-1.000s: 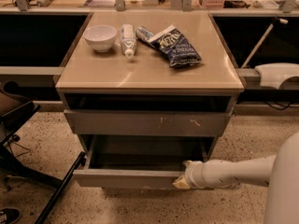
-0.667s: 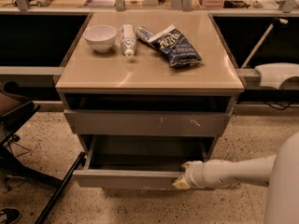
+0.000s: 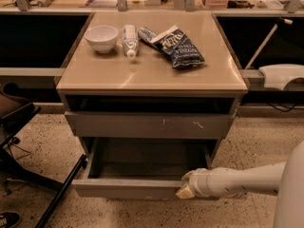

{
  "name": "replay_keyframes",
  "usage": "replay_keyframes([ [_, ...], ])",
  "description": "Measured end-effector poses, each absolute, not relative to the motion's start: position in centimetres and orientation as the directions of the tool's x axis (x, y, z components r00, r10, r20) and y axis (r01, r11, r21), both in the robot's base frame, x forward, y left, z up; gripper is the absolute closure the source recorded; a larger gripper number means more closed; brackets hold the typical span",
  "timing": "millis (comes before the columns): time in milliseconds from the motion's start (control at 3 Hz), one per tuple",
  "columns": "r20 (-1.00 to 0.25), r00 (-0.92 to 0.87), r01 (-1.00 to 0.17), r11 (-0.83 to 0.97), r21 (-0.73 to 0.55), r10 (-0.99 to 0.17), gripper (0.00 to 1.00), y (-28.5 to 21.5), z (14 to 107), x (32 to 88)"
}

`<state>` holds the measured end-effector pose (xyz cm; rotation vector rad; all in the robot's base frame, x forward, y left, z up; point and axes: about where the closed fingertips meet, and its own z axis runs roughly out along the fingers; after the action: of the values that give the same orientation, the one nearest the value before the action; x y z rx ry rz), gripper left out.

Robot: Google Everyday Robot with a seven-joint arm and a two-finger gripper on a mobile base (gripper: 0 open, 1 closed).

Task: Open middle drawer

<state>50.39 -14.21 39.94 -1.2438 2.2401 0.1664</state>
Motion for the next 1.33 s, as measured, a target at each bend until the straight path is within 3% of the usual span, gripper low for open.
replay_keyframes([
  [1333,-0.544,-0.418,-0.795,0.583,-0.169,-0.728,1.0,-14.5,40.4,47.7],
])
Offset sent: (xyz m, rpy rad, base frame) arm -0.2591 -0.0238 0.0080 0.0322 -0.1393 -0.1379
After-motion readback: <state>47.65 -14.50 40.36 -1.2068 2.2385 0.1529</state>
